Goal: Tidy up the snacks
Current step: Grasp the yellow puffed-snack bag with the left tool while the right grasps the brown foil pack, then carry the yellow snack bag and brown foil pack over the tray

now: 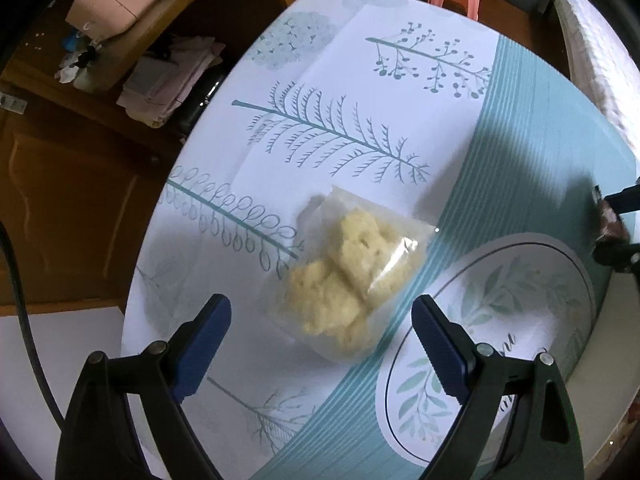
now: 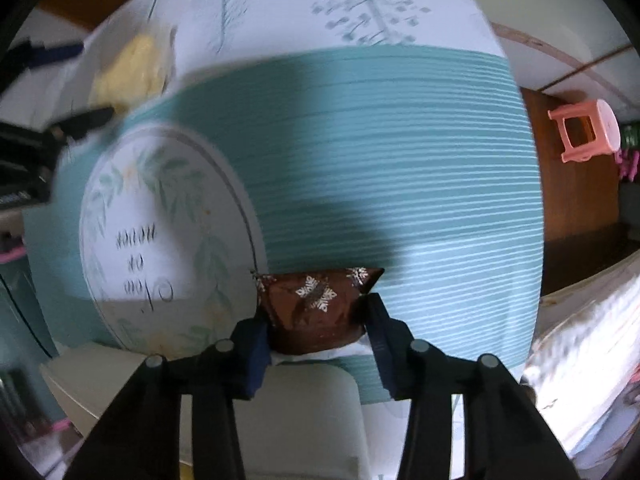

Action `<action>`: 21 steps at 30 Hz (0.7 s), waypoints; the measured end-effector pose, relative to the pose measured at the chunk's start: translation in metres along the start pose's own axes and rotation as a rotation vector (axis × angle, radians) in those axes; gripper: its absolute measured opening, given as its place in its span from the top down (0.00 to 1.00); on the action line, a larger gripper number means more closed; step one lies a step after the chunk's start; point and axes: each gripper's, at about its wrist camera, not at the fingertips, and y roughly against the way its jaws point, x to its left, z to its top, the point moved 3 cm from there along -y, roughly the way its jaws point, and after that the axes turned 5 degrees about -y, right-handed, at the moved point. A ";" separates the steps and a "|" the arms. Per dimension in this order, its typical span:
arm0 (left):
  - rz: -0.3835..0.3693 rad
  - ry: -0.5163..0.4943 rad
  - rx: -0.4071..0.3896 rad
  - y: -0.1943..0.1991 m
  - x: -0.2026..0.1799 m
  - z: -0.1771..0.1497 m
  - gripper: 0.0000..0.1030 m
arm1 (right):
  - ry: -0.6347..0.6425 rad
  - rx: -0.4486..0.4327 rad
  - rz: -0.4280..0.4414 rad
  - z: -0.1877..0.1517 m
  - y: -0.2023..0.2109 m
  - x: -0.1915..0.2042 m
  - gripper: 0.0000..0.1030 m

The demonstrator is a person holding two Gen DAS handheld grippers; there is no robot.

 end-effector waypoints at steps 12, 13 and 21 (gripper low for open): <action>-0.029 0.091 -0.029 -0.012 -0.001 0.002 0.47 | -0.098 -0.082 0.095 -0.001 0.017 -0.015 0.65; -0.009 0.090 -0.039 -0.009 -0.003 -0.001 0.50 | -0.100 -0.088 0.098 -0.003 0.018 -0.015 0.65; 0.034 0.230 -0.058 0.031 -0.008 -0.036 0.63 | -0.129 -0.172 0.169 -0.014 0.044 -0.030 0.66</action>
